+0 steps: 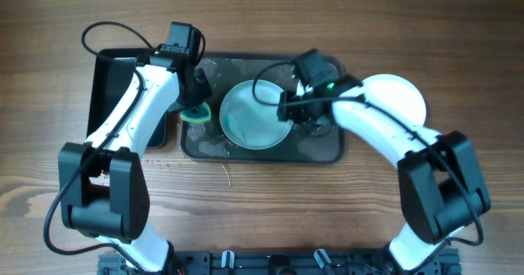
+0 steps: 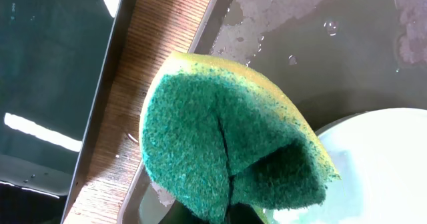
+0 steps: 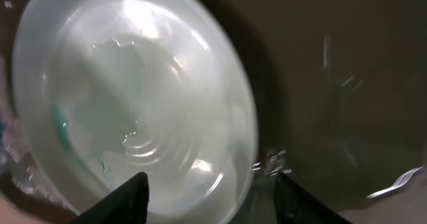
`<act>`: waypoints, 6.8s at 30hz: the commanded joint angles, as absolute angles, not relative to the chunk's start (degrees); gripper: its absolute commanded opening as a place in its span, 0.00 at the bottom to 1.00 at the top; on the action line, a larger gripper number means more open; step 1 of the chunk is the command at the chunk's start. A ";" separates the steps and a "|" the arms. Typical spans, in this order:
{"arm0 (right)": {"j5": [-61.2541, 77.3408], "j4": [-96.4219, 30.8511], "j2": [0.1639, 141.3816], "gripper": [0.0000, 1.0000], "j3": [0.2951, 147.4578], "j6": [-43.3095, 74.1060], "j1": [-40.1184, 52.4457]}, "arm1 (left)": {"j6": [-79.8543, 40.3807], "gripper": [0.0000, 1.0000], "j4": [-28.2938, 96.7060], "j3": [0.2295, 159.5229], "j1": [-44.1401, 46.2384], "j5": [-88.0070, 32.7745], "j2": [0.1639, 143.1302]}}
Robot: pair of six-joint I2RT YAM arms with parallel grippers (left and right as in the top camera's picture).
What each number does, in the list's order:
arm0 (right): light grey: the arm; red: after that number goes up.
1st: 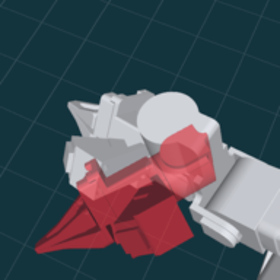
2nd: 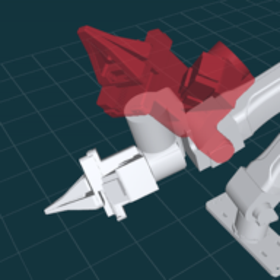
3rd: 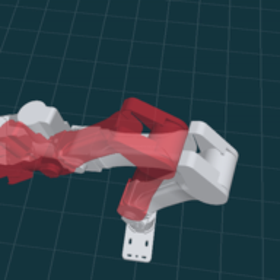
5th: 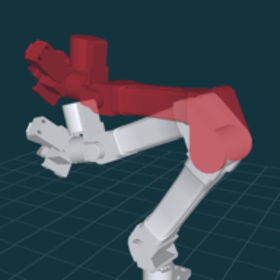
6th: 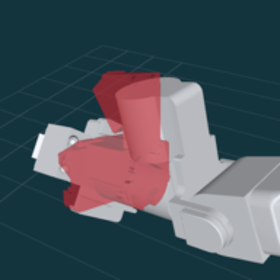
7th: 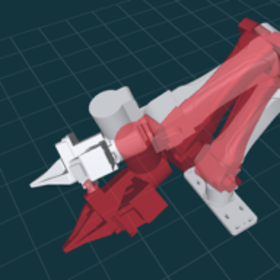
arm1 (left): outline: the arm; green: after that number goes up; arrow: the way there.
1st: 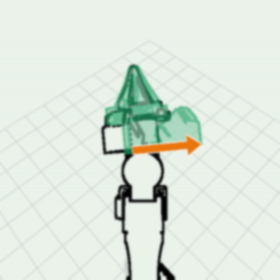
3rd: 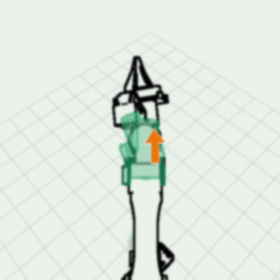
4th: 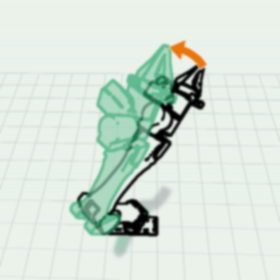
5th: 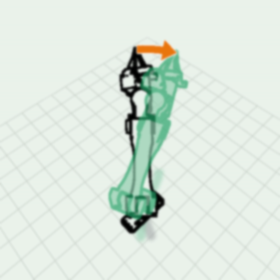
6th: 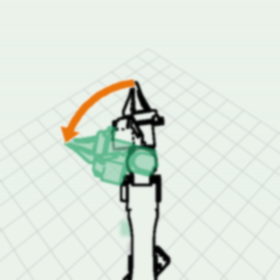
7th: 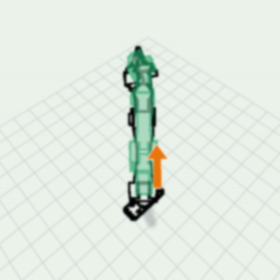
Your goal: Clean dirty plates on tray and stack at the side
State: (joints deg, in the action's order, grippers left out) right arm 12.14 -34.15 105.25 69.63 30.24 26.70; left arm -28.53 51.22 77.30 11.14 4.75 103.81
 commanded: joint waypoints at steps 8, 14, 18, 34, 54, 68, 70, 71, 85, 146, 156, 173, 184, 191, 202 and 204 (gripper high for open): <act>16.62 -36.95 116.33 0.39 84.71 4.75 21.41 | -27.40 0.04 51.07 77.25 11.14 4.49 103.20; 20.10 -36.97 121.10 0.38 85.93 6.20 21.41 | -27.40 0.04 50.92 77.25 11.14 4.49 103.20; 20.71 -37.12 123.33 0.32 85.89 8.01 21.47 | -27.40 0.04 50.83 77.25 11.11 4.49 103.18; 16.27 -43.62 124.79 0.04 83.44 40.58 23.05 | -27.42 0.04 49.56 77.25 11.14 0.38 103.37; 20.05 -40.99 124.79 0.04 80.20 35.92 25.98 | -16.69 0.04 36.80 77.10 20.78 -0.36 114.98; 20.03 -40.77 124.79 0.04 80.20 35.92 25.98 | 14.85 0.04 29.30 76.84 18.09 -15.42 117.45; 20.03 -40.77 124.79 0.04 80.20 35.75 25.98 | 15.25 0.04 27.22 76.84 18.09 -15.38 117.45; 20.05 -40.77 124.79 0.04 80.20 35.73 25.98 | 15.25 0.04 26.30 76.84 18.09 -15.38 117.45; 20.67 -40.71 124.79 0.04 80.20 34.68 25.98 | -12.36 0.04 38.57 76.84 18.09 -4.60 117.45; 9.91 -44.14 115.57 0.04 82.50 24.21 27.03 | -25.26 0.04 62.74 90.43 13.96 13.96 105.69; -28.14 -51.68 101.10 0.04 82.50 23.99 34.02 | -25.30 0.04 61.73 90.43 13.96 7.55 105.73; -74.35 -53.84 96.73 0.04 82.50 23.90 50.54 | -25.23 0.04 60.45 90.43 13.58 7.09 105.73; -85.60 -53.60 96.73 0.04 82.50 22.09 55.37 | -24.38 0.04 60.45 90.43 13.30 7.09 105.73; -63.81 -54.17 96.29 0.04 82.50 25.58 53.17 | -24.23 0.04 61.01 90.43 12.36 7.07 105.73; -5.85 -56.47 94.45 0.04 82.50 27.07 27.00 | -24.21 0.04 61.32 90.41 12.36 7.07 105.73; 2.04 -57.58 94.45 0.04 82.50 24.84 19.03 | -24.21 0.04 61.34 90.37 12.36 7.07 105.73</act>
State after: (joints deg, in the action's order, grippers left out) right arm -19.84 -56.55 96.40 82.08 28.29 28.16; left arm -25.54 61.32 90.24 12.62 7.40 105.58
